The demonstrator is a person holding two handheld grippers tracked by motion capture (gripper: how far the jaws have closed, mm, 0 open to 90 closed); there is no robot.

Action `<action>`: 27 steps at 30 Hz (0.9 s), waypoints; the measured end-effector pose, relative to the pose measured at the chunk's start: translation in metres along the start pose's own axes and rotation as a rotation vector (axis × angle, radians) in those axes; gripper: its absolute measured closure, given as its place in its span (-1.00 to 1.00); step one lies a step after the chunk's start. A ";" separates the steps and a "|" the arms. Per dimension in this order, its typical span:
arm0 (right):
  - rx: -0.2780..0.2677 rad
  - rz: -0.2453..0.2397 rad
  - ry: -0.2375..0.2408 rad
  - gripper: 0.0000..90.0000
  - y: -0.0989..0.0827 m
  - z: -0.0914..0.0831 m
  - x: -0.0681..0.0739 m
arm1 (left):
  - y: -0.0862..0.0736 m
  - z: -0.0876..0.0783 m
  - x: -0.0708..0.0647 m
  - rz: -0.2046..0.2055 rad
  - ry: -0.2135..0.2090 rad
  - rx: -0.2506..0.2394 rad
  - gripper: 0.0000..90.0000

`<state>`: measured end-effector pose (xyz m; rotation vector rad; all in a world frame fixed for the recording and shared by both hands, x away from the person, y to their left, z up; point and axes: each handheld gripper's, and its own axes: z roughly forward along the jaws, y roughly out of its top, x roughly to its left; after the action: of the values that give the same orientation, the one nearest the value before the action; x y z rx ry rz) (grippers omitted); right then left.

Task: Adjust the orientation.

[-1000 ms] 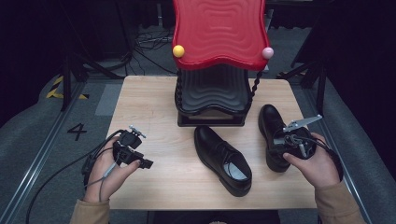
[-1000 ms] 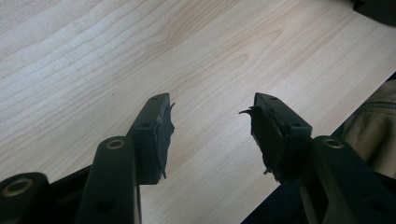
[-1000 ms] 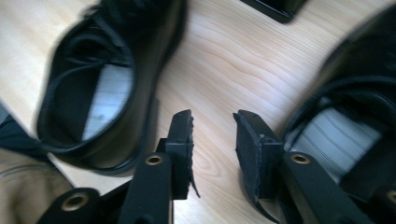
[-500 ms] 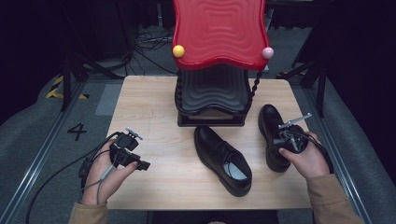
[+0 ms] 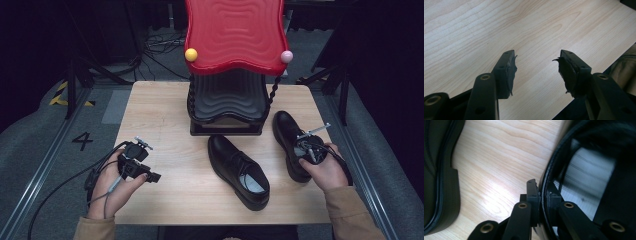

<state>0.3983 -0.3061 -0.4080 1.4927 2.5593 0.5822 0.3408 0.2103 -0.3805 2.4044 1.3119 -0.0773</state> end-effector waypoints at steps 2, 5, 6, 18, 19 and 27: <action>-0.018 0.007 0.007 0.90 -0.001 -0.002 -0.002 | 0.001 0.000 0.000 0.002 -0.002 -0.001 0.06; -0.041 -0.002 0.003 0.90 -0.004 -0.010 0.002 | 0.006 0.001 0.000 0.009 -0.008 0.000 0.07; -0.041 -0.002 0.003 0.90 -0.004 -0.010 0.002 | 0.006 0.001 0.000 0.009 -0.008 0.000 0.07; -0.021 -0.098 0.043 0.90 -0.021 -0.051 0.032 | 0.024 0.006 -0.004 0.048 -0.020 0.002 0.07; -0.021 -0.098 0.043 0.90 -0.021 -0.051 0.032 | 0.025 0.006 -0.004 0.058 -0.017 0.001 0.07; 0.021 -0.181 0.055 0.90 -0.029 -0.063 0.057 | 0.033 0.008 -0.006 0.071 -0.029 0.004 0.07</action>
<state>0.3281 -0.2869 -0.3561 1.2486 2.7126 0.5805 0.3661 0.1866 -0.3763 2.4411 1.2136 -0.0946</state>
